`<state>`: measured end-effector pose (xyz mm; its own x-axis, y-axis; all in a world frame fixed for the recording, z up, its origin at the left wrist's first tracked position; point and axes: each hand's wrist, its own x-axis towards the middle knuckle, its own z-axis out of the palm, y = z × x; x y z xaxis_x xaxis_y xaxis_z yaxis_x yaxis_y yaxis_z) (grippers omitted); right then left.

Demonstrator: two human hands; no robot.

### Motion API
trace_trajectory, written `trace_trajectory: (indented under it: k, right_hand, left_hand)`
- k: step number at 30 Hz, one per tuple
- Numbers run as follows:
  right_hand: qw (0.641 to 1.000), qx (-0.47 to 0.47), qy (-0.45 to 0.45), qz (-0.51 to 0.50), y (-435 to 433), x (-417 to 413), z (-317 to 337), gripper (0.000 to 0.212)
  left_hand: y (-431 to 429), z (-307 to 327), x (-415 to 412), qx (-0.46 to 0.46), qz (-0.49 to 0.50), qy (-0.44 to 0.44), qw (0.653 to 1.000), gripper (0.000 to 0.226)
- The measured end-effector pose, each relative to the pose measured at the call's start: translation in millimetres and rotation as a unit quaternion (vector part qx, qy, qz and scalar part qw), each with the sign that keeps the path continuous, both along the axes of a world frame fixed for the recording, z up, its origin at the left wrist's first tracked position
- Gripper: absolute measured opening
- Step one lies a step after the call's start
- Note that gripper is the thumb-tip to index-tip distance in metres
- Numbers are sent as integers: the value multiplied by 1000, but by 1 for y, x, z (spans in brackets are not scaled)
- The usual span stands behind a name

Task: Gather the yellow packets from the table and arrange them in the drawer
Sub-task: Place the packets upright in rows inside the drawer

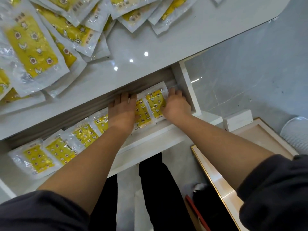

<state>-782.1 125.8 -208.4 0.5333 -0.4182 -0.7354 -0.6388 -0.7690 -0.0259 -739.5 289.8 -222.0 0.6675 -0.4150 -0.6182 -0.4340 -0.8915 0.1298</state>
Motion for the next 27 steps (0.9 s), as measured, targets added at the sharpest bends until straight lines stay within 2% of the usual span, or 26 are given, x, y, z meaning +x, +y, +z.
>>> trace_trajectory:
  k: [6, 10, 12, 15, 18, 22, 27]
  right_hand:
    - [1000, 5, 10, 15, 2, 1, 0, 69]
    - [1000, 8, 1, -3, 7, 4, 20, 68]
    - [999, 19, -38, -10, 13, 6, 41, 62]
    - [992, 48, -115, -30, 26, 12, 79, 39]
    - [981, 75, -169, -51, 45, 22, 119, 23]
    - [968, 117, -206, -82, 72, 47, 159, 18]
    - [956, 195, -185, -119, 119, 87, 183, 17]
  left_hand:
    - [1, 1, 0, 0, -11, 3, 1000, 76]
    - [4, 27, -2, -25, 14, 5, 1000, 72]
    - [5, 54, 0, -59, 41, -4, 997, 60]
    - [15, 99, 6, -130, 72, -11, 989, 31]
    - [33, 140, 16, -177, 86, -21, 980, 16]
    - [66, 176, 45, -171, 96, -43, 980, 13]
    - [129, 185, 90, -158, 122, -118, 973, 18]
